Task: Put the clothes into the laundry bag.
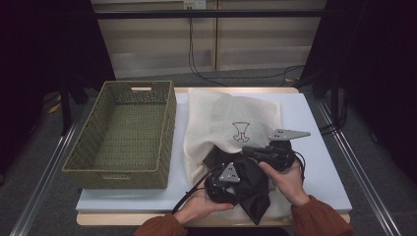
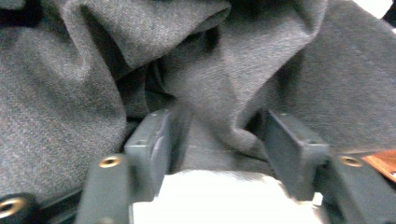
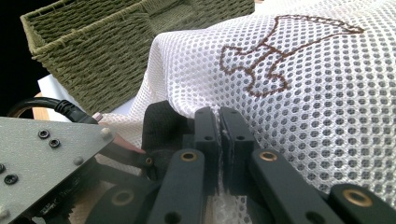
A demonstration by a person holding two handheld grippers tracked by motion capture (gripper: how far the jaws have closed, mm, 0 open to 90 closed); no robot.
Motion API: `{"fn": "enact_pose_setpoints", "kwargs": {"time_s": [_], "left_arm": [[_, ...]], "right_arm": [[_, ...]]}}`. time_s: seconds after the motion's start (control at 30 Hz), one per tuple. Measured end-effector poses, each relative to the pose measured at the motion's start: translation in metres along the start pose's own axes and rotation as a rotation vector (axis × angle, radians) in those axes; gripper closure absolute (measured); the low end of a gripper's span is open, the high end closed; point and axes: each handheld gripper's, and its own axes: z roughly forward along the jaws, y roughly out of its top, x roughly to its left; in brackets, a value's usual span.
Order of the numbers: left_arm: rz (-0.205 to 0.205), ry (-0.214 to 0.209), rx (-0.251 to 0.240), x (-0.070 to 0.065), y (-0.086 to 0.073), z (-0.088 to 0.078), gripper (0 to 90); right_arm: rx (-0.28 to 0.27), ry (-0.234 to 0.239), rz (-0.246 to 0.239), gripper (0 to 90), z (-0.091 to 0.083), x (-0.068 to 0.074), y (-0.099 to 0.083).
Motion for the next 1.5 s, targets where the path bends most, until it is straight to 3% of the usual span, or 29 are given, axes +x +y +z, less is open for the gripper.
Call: {"fn": "enact_pose_setpoints", "kwargs": {"time_s": [0.03,0.1,0.13,0.33,0.37,0.47,0.7,0.77,0.9,0.93,0.97,1.07,1.2,1.5], "left_arm": [[-0.010,-0.009,-0.017,0.001,-0.001,0.001,51.7],[0.017,0.017,0.015,0.005,-0.001,-0.003,67.8],[-0.022,0.012,-0.007,0.007,-0.002,-0.002,71.0],[-0.036,0.022,0.000,0.008,-0.001,-0.003,85.7],[-0.025,0.028,0.011,0.008,0.000,-0.004,85.7],[-0.077,0.036,-0.003,0.013,0.002,-0.010,86.4],[-0.079,0.109,-0.024,0.017,0.007,-0.015,86.8],[-0.082,0.133,-0.006,0.021,0.009,-0.018,86.9],[-0.124,0.155,-0.059,0.029,0.011,-0.018,87.0],[-0.126,0.169,-0.043,0.030,0.012,-0.019,87.0],[-0.132,0.183,-0.064,0.031,0.013,-0.019,87.1],[-0.136,0.208,-0.055,0.034,0.018,-0.019,87.2],[-0.182,0.212,-0.079,0.042,0.023,-0.021,87.3],[-0.216,0.252,-0.103,0.052,0.033,-0.021,87.3]], "right_arm": [[0.001,0.002,0.002,86.7,0.000,0.000,0.000],[0.002,0.001,0.002,86.8,0.000,0.000,0.000],[0.003,0.002,-0.001,86.7,0.001,0.000,0.000],[0.004,0.003,-0.002,86.7,0.001,0.000,0.000],[0.001,0.004,-0.002,86.6,0.001,0.000,0.000],[-0.002,0.005,-0.003,86.6,-0.001,0.000,0.000],[-0.005,0.009,-0.004,86.7,-0.001,0.001,0.001],[-0.007,0.018,0.003,86.7,-0.002,0.003,0.002],[-0.013,0.030,-0.012,86.9,-0.003,0.008,0.005],[-0.014,0.031,-0.015,86.9,-0.003,0.009,0.006],[-0.013,0.032,-0.017,86.9,-0.003,0.009,0.006],[-0.015,0.031,-0.013,86.9,-0.004,0.009,0.006],[-0.019,0.031,-0.013,86.9,-0.005,0.009,0.006],[-0.016,0.031,-0.005,86.8,-0.005,0.008,0.007]]}}
